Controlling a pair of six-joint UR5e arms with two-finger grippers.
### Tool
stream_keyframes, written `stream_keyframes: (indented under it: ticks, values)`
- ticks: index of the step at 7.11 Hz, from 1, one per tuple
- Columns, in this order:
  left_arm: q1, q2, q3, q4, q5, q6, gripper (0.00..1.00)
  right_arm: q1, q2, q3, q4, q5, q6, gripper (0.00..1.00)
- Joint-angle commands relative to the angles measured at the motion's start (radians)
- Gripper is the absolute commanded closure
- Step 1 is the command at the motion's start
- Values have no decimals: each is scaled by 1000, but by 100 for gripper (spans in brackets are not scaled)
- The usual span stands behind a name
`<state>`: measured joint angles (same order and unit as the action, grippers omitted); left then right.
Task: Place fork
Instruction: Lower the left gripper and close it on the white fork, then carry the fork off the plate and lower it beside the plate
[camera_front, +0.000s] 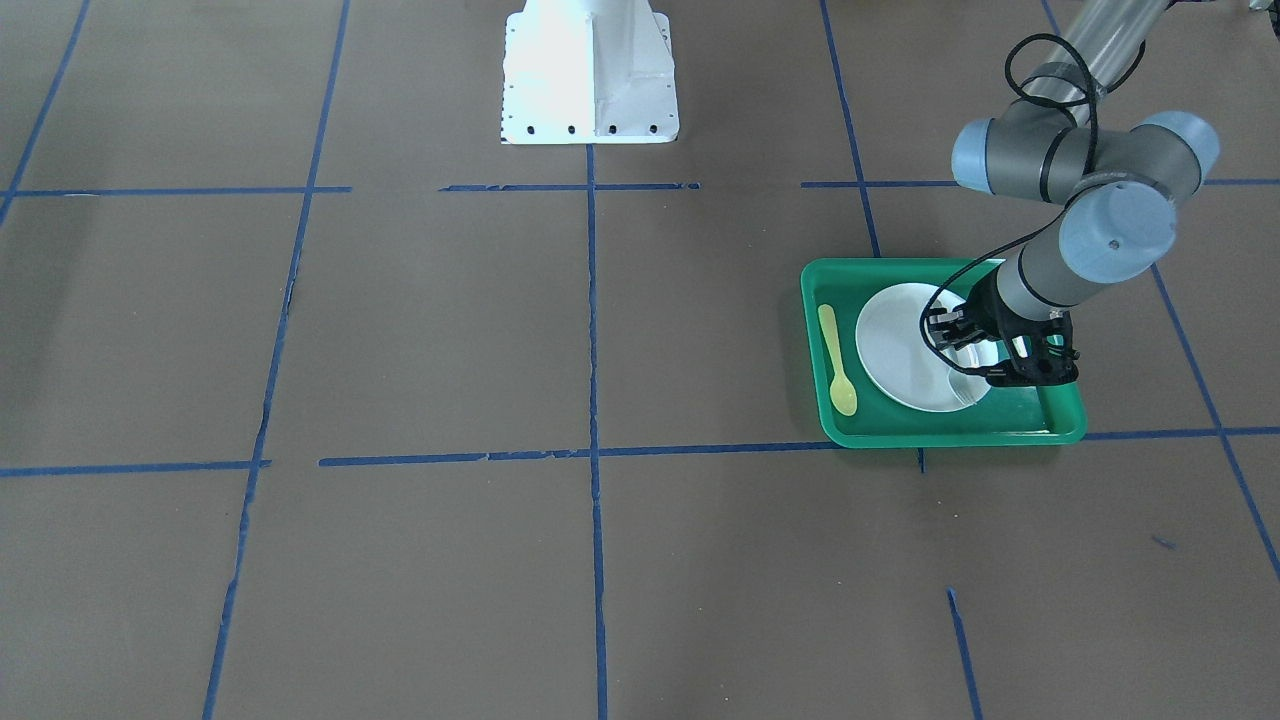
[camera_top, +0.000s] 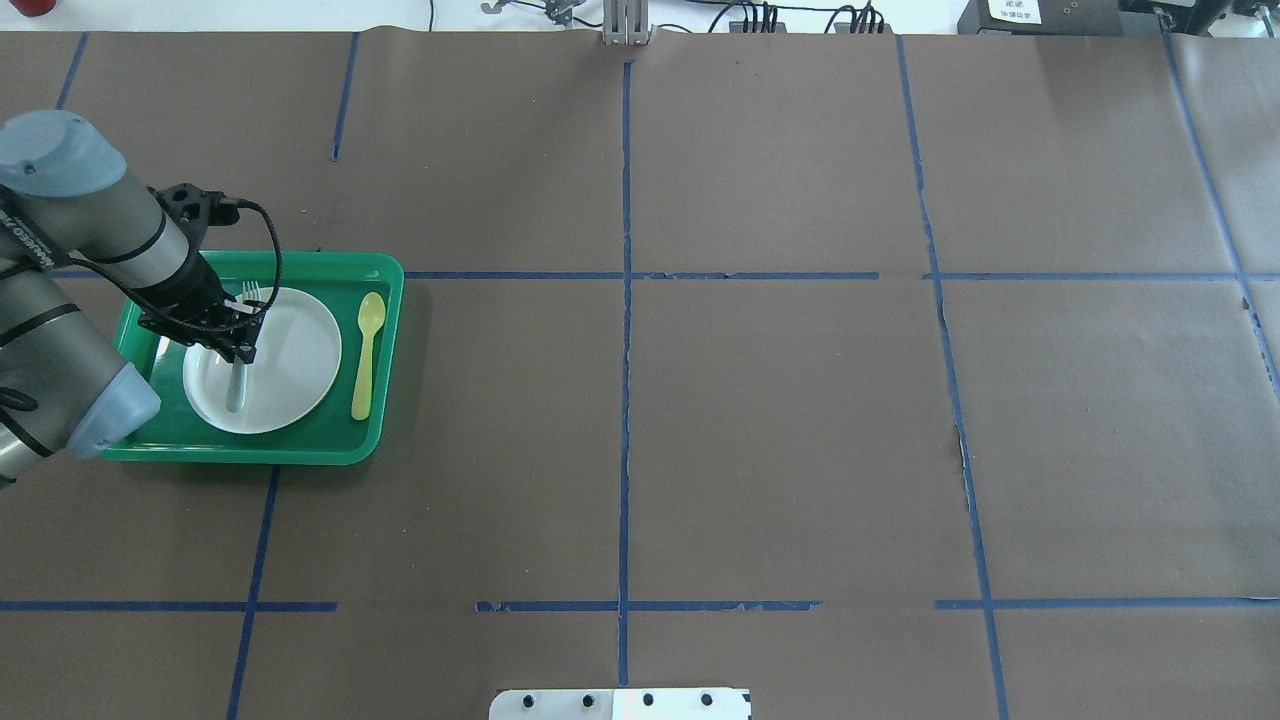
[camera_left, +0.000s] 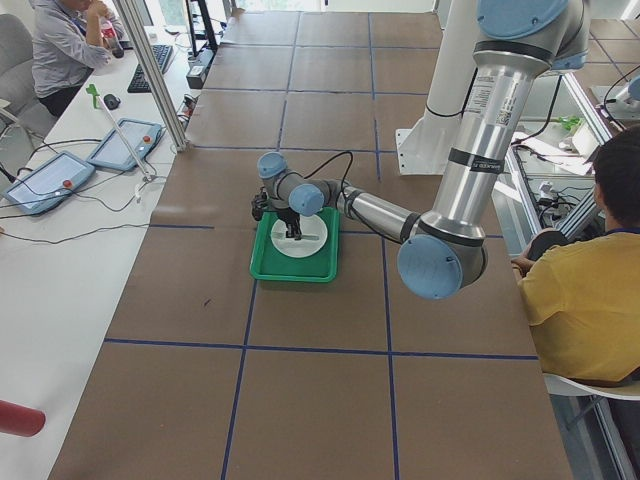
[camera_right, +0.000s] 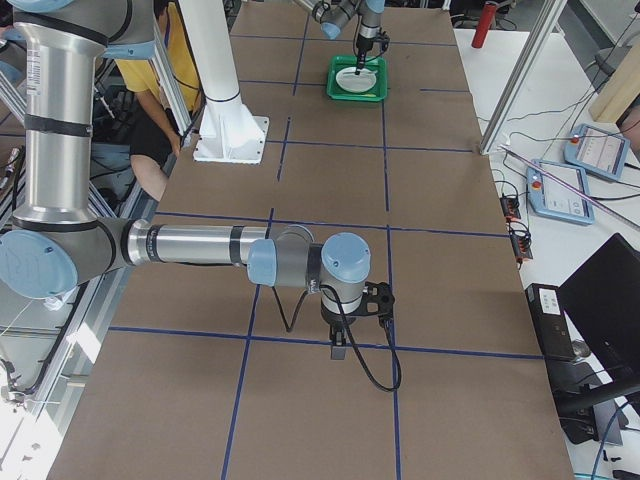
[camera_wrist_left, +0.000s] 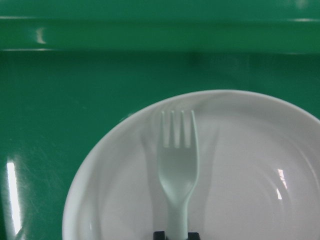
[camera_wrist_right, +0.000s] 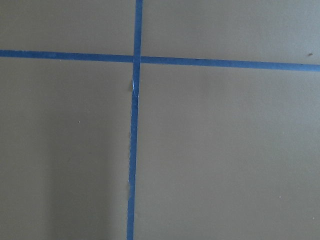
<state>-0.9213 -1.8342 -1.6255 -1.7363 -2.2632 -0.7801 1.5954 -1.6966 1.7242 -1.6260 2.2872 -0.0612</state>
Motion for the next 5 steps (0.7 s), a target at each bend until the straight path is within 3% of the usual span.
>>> stream_keyframes:
  ticks: [1,2,5]
  values:
    - [-104,59,-51,6,1,110,100,0,0,0,0,0,0,0]
    - [-117,106,-37,4,1,193,100,0,0,0,0,0,0,0]
    - [-105,92,50,-2,-3,183,100,0,0,0,0,0,0,0]
